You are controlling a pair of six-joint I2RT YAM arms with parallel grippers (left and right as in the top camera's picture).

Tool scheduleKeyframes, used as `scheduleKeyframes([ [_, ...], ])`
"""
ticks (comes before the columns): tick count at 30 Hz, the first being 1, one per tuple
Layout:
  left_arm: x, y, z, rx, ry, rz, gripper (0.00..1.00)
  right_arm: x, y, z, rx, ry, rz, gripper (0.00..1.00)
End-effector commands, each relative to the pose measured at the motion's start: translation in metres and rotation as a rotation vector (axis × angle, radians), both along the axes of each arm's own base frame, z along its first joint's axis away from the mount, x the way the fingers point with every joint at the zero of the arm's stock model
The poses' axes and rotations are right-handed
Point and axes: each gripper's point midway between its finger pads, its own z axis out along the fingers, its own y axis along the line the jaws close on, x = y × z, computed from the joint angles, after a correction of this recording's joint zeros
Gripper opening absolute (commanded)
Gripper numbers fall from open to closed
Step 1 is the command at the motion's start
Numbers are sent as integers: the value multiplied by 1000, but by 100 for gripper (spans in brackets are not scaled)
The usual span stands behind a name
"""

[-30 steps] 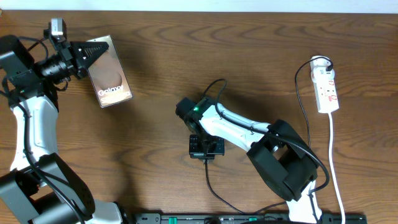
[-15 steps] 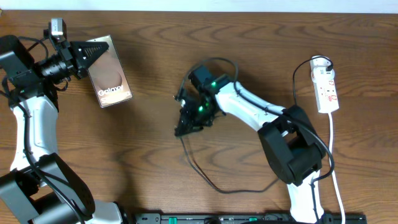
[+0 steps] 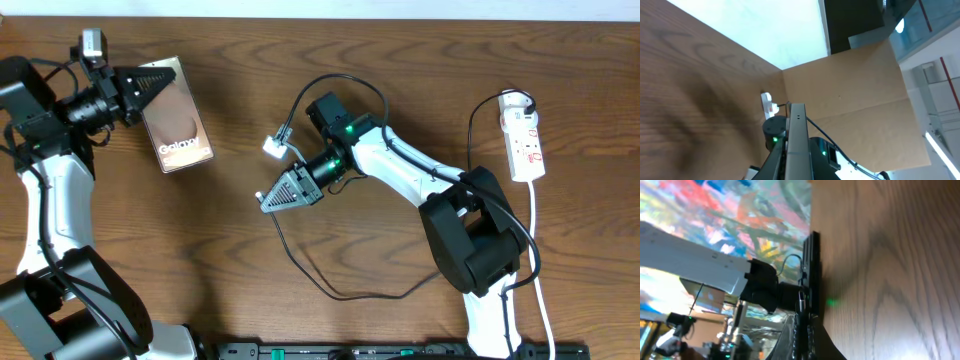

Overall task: Plug charger to phone and switch on socket
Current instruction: 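Lift the connector and carry it left toward the phone's bottom port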

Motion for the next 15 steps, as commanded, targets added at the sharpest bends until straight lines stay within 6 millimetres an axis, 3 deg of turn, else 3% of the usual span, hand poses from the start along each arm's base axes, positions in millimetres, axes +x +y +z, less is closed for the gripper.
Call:
scheduleKeyframes([
  [1, -4, -18, 4, 20, -58, -66, 8, 1, 1, 22, 142, -27, 33, 1],
  [10, -6, -65, 4, 55, -131, -176, 7, 9, 7, 38, 216, -25, 51, 1],
  [15, 6, -75, -3, 84, -106, -123, 7, 18, 13, 47, 224, -22, 53, 1],
])
